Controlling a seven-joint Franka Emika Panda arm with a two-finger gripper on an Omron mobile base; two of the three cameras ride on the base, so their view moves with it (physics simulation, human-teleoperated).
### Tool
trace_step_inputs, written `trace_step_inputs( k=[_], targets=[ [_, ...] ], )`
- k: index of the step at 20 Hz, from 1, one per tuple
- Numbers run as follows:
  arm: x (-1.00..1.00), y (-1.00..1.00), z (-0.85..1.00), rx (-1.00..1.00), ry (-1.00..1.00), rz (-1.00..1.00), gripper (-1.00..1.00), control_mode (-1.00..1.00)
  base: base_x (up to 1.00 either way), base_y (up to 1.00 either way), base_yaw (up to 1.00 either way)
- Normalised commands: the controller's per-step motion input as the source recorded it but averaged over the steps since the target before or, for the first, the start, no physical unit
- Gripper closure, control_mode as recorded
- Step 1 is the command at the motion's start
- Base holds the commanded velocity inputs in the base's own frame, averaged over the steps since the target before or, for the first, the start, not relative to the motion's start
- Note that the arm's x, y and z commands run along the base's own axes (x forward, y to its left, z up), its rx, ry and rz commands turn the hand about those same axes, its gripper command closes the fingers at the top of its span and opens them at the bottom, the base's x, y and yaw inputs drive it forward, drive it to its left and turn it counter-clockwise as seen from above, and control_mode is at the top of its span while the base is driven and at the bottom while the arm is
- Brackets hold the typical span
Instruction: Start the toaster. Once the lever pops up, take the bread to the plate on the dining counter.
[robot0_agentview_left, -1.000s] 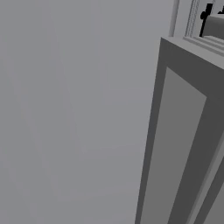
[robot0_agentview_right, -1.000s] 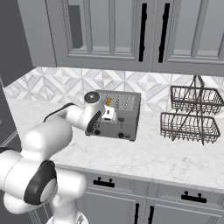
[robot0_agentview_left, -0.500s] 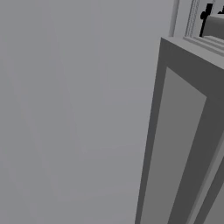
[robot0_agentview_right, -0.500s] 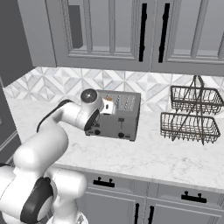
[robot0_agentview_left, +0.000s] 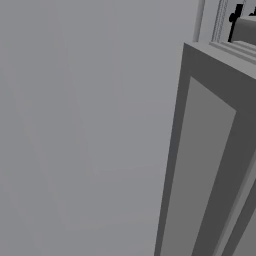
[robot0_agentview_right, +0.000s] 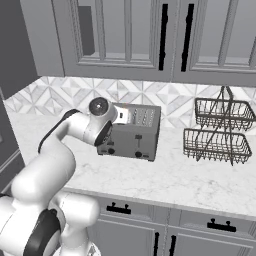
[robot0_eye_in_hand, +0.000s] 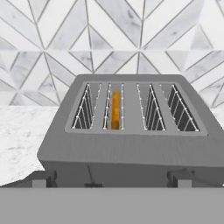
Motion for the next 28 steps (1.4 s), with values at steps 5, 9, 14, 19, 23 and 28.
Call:
trace_step_inputs(
  k=[5, 9, 14, 19, 23, 28],
  targets=[
    [0.08, 0.01, 0.19, 0.0, -0.03, 0.0, -1.0, -1.0, 0.0, 0.0, 0.0],
    [0.0, 0.0, 0.0, 0.0, -0.16, 0.0, -1.0, -1.0, 0.0, 0.0, 0.0],
    [0.01, 0.0, -0.13, 0.0, -0.11, 0.0, -1.0, -1.0, 0.0, 0.0, 0.0],
    [0.2, 0.0, -0.14, 0.0, -0.03, 0.0, -1.0, -1.0, 0.0, 0.0, 0.0],
    [0.34, 0.0, -0.17, 0.0, 0.0, 0.0, -1.0, -1.0, 0.0, 0.0, 0.0],
    [0.38, -0.02, -0.06, 0.0, 0.0, -0.01, -1.0, -1.0, 0.0, 0.0, 0.0]
  ],
)
